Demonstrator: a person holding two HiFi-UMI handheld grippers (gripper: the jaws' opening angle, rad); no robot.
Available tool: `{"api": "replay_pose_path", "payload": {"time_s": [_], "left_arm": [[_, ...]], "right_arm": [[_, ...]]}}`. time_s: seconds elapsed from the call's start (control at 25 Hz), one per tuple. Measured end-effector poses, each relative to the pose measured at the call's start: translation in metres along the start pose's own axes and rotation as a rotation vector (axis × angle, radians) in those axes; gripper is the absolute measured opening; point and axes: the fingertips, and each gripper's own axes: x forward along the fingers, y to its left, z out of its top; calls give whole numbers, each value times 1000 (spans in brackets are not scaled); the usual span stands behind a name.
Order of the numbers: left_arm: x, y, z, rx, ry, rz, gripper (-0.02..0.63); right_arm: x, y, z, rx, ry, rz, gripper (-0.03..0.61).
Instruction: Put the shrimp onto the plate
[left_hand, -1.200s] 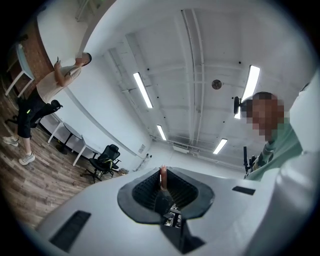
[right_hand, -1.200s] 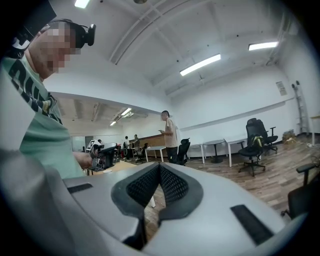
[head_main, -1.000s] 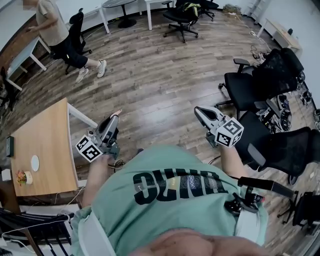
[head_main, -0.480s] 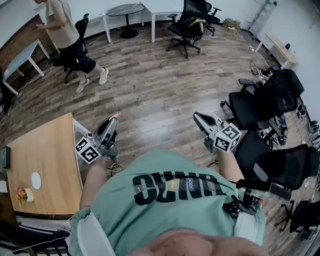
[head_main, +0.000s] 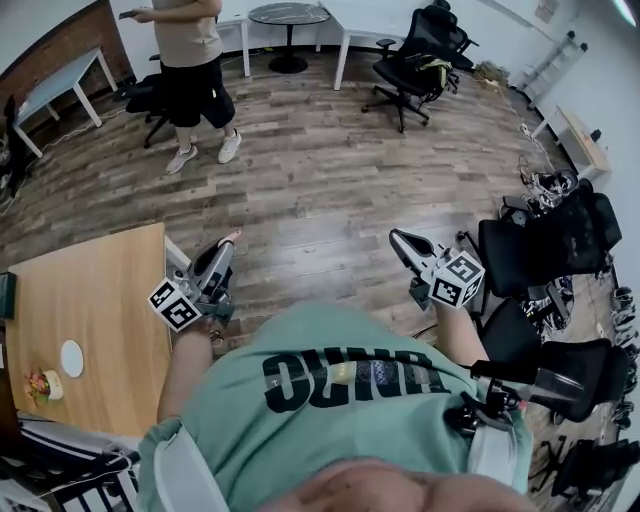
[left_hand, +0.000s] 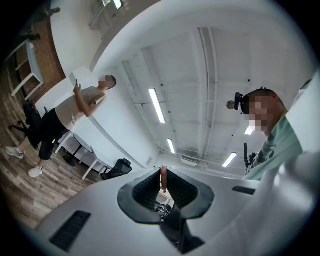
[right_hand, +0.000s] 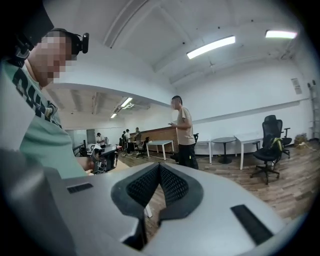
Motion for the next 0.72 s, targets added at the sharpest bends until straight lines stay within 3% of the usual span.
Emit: {"api": "replay_pose_path", "payload": {"time_s": [0.2,0.4,0.56,0.72], "left_arm": [[-24,43,1,-3,-38,90,40],[-5,66,18,30,-57,173,40],[26,86,13,81,-76,239,40],[76,108,15,112,-137,337,40]], "right_arm": [[63,-23,4,-7,11,74,6],[111,-56,13,7,18,177,6],[136,-114,5,30,9,240,6],[175,-188,22,34,-6,340,6]]}}
